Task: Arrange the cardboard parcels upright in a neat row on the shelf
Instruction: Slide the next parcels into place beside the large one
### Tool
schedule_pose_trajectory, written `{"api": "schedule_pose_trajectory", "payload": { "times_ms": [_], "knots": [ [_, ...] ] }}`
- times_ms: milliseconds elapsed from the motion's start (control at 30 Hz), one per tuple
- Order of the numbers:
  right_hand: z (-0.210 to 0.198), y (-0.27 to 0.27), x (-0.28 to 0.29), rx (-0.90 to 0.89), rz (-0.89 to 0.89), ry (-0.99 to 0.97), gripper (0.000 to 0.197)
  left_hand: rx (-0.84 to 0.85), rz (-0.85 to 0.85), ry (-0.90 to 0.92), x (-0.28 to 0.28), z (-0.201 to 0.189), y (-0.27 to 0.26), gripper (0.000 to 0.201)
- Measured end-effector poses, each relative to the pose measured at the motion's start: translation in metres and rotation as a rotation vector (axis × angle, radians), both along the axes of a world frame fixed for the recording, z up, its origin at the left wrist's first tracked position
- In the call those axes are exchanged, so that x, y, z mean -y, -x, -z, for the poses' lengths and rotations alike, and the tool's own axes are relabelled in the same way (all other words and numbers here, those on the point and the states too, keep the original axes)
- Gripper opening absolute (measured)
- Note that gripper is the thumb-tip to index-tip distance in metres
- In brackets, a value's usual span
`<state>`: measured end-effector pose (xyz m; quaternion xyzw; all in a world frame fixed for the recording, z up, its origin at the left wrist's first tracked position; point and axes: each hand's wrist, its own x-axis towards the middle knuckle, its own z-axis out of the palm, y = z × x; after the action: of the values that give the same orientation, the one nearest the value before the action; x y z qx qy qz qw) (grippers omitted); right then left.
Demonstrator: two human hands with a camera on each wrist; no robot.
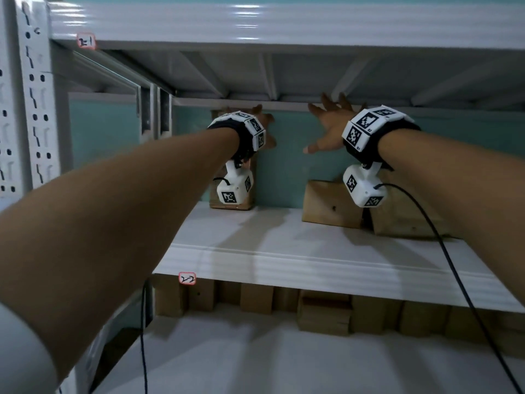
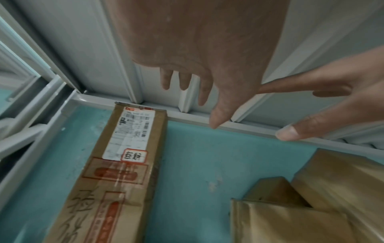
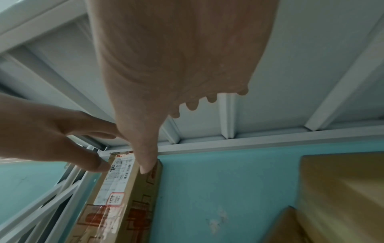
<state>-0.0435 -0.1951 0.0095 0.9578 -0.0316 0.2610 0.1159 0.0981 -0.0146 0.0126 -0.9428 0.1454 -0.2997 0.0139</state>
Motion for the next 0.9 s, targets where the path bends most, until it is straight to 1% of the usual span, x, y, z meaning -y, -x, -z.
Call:
{"api": "schedule_pose_trajectory", "payload": {
  "times_ms": [167,233,433,533,633,800,900],
  "knots": [
    [0.004,0.028,0.029,-0.017,0.043,-0.037,0.101,-0.040,0.109,0.027,0.034,0.005,0.028,0.095],
    [0.004,0.037,0.041,-0.013,0.049,-0.057,0.100,-0.047,0.133,0.021,0.045,0.006,0.033,0.093],
    [0.007,0.056,0.079,-0.015,0.077,-0.102,0.101,-0.043,0.145,-0.003,0.075,0.020,0.061,0.086],
    [0.013,0.064,0.093,-0.020,0.078,-0.115,0.101,-0.073,0.159,0.005,0.086,0.024,0.067,0.088],
    [0.020,0.069,0.109,-0.024,0.065,-0.141,0.104,-0.084,0.166,0.013,0.100,0.029,0.075,0.087],
    [0.029,0.082,0.129,-0.043,0.084,-0.181,0.108,-0.083,0.187,0.038,0.131,0.037,0.105,0.081],
    [0.033,0.088,0.141,-0.069,0.106,-0.214,0.112,-0.121,0.196,0.059,0.151,0.043,0.121,0.078]
  ]
}}
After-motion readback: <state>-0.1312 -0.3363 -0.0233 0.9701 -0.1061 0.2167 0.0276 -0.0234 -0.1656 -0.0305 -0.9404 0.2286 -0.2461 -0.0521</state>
